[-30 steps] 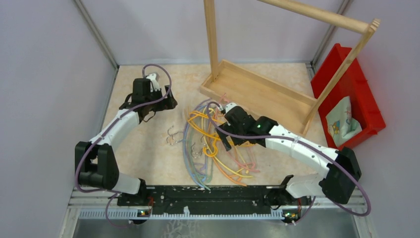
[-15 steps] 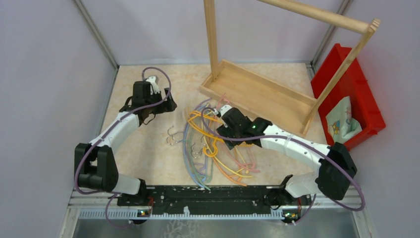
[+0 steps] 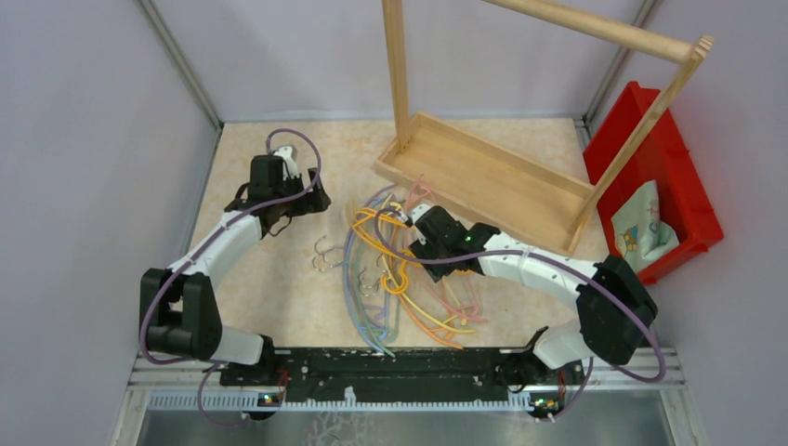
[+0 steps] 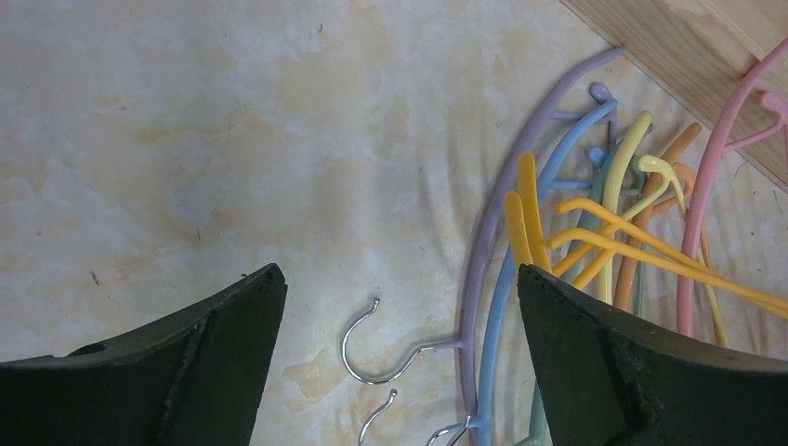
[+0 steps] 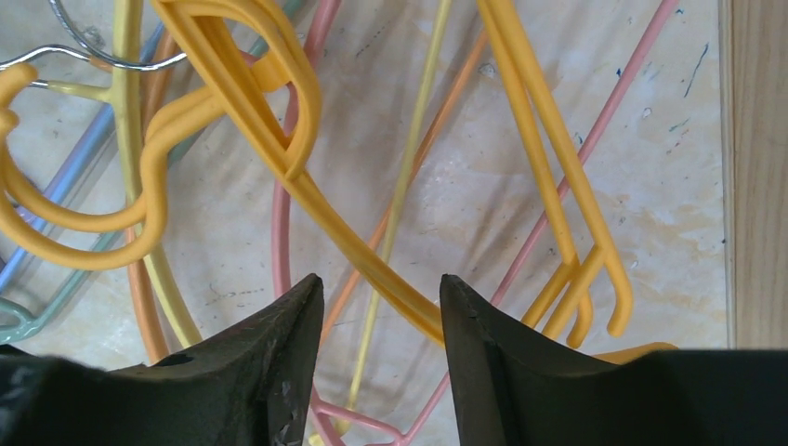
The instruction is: Organize the hangers
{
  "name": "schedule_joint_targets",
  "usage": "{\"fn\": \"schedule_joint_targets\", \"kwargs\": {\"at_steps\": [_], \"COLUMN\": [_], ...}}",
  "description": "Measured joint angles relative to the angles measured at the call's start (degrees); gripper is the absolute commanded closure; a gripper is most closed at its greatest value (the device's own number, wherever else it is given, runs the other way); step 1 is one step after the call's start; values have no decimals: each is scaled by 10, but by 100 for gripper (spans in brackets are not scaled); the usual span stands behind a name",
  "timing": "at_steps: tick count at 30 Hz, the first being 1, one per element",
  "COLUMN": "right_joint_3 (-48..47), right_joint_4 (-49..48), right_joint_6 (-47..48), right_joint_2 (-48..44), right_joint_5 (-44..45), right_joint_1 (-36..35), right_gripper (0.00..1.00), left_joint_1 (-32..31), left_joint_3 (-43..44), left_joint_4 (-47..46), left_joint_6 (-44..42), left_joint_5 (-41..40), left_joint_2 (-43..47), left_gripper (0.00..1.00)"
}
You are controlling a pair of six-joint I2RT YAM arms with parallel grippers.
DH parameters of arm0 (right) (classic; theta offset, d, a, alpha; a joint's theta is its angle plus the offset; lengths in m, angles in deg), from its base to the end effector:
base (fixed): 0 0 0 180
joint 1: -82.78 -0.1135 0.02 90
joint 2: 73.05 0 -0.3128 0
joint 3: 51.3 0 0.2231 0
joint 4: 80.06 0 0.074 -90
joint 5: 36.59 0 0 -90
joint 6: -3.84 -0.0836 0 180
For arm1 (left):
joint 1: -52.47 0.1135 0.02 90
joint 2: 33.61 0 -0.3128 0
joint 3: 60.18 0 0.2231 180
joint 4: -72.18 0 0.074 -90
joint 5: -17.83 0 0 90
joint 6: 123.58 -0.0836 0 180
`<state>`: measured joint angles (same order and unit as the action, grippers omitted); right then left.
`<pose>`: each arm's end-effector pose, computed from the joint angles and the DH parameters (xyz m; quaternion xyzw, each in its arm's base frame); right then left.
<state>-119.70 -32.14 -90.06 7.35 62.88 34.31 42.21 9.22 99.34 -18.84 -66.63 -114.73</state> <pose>0.1856 0.1889 0.2401 -0.3452 0.8987 0.0426 0.2672 0.3061 -0.0636 0.2786 -0.0144 0.9012 -0.1358 0.4113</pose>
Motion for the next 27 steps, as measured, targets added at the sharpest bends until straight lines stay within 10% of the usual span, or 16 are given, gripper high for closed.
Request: {"fn": "schedule_joint_targets", "kwargs": {"at_steps": [9, 15, 27], "right_joint_3": [20, 33, 11], "right_joint_4": [-17, -29, 13], "right_joint_6": [10, 16, 3], "right_joint_2": [0, 3, -8], "right_joint_5": [-27, -47, -72], "right_joint_1": [30, 31, 34], "right_gripper": [57, 100, 100], "left_joint_1": [0, 0, 0], "left_joint_3": [-8, -11, -19], "left_joint_4": [0, 0, 0], "left_joint_6": [1, 1, 1], "left_joint_5": [0, -1, -5], "left_joint_2": [1, 2, 7], "left_gripper": [0, 0, 0]}}
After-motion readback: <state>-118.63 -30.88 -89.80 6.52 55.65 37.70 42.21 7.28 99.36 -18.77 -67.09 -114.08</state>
